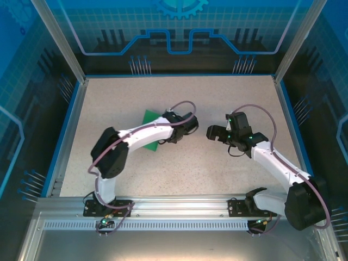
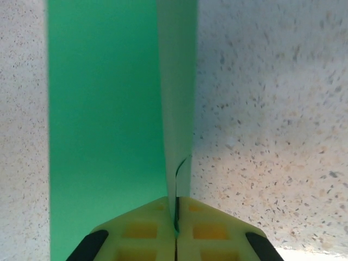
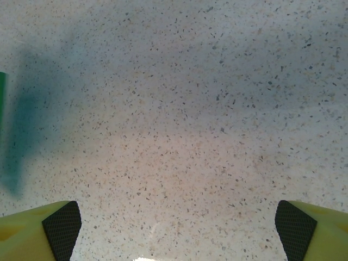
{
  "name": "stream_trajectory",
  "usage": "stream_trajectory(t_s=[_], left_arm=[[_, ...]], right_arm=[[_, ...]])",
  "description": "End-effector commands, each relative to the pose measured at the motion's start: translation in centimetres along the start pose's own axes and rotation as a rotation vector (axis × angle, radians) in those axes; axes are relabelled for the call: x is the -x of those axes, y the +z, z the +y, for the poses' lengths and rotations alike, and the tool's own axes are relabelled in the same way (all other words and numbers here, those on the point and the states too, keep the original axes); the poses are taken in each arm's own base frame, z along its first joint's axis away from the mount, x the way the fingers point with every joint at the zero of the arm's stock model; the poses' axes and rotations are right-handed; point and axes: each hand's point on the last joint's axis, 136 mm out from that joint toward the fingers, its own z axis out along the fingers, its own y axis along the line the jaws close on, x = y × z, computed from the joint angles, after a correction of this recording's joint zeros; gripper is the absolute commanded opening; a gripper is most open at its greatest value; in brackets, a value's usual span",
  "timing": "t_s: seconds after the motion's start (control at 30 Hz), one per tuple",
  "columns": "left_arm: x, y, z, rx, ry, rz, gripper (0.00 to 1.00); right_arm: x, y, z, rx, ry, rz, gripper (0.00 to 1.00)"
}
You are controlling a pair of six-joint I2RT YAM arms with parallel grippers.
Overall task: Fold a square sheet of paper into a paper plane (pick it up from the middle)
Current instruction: Turn over the paper at the center of the table.
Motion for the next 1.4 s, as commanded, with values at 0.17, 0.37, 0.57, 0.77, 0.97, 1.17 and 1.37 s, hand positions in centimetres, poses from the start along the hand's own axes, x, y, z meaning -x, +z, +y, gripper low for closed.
stream_trajectory(t_s=[0.17, 0.37, 0.57, 0.77, 0.97, 1.17, 1.37], left_arm=[[-2.1, 1.2, -3.6, 0.025, 0.035, 0.013, 0.17], [-3.4, 1.6, -6.3, -0.114, 0.006, 0.033, 0.29], [-3.6, 1.9, -8.8, -0.236, 0.004, 0.053, 0.34], [-2.7, 1.2, -10.6, -0.368, -0.033, 0.057, 0.43], [-2.3, 0.6, -10.8, -0.462, -0.082, 0.082, 0.53], [-0.2, -5.7, -10.1, -0.705, -0.146, -0.014, 0.66], [0.7, -8.1, -7.1, -0.775, -0.226, -0.08, 0.75]], right_arm=[[-1.1, 0.0, -0.6, 0.01, 0.103, 0.028, 0.96], [-1.1, 0.2, -0.8, 0.009, 0.154, 0.023, 0.96], [-1.4, 0.7, -1.1, -0.006, 0.168, 0.032, 0.96], [-1.5, 1.0, -1.2, -0.029, 0.156, 0.073, 0.96], [-1.9, 1.2, 0.2, 0.044, 0.156, 0.102, 0.95], [-1.8, 0.8, 2.2, 0.132, 0.129, 0.128, 0.95], [-2.7, 1.1, 6.0, 0.244, 0.092, 0.182, 0.96]])
